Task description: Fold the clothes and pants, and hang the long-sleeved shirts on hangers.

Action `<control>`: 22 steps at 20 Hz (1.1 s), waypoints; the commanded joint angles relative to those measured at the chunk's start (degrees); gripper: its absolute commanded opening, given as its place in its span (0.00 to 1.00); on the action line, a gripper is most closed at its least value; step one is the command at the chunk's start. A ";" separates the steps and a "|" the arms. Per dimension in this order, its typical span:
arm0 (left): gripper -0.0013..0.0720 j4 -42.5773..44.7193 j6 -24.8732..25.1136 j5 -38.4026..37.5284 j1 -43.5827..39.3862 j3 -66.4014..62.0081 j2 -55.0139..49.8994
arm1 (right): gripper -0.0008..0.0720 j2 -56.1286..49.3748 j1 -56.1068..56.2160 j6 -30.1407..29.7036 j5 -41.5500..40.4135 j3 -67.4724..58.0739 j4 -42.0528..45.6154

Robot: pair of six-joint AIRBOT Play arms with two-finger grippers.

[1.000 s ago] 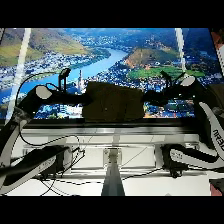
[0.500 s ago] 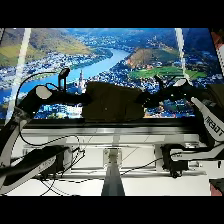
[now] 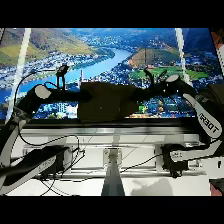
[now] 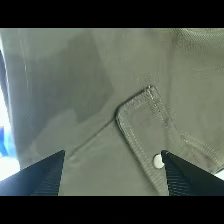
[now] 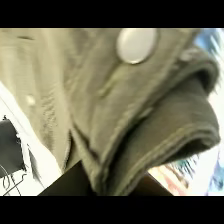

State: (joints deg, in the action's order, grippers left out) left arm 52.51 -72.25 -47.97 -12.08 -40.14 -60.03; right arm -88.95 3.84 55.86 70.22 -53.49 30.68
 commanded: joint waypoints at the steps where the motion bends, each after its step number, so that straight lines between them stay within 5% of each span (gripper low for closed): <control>1: 0.95 2.82 4.39 1.07 0.72 -3.15 1.29 | 0.07 2.62 -2.16 2.91 2.43 -9.73 0.92; 4: 0.65 8.59 4.35 1.09 0.87 -8.74 4.61 | 0.07 9.42 -7.54 13.57 -1.73 -18.34 11.41; 7: 0.16 12.24 4.37 1.57 0.87 -12.70 10.25 | 0.07 18.58 -15.17 27.06 -4.92 -24.50 30.25; 8: 0.12 12.24 4.37 2.75 0.87 -12.83 12.33 | 0.07 21.55 -18.12 30.58 -4.63 -25.73 36.09; 12: 0.12 12.24 4.35 4.26 0.87 -12.83 17.99 | 0.07 32.44 -33.77 48.22 2.64 -27.10 53.53; 16: 0.12 12.22 4.35 4.26 0.87 -12.81 18.21 | 0.07 37.40 -52.89 49.66 15.52 -27.10 60.78; 22: 0.12 12.22 4.33 4.26 0.85 -12.79 18.18 | 0.07 41.46 -77.05 49.57 10.43 -27.21 63.45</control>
State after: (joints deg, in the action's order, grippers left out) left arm 64.66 -67.92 -43.83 -11.27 -52.86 -42.00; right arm -49.36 -62.85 104.44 82.39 -80.62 91.00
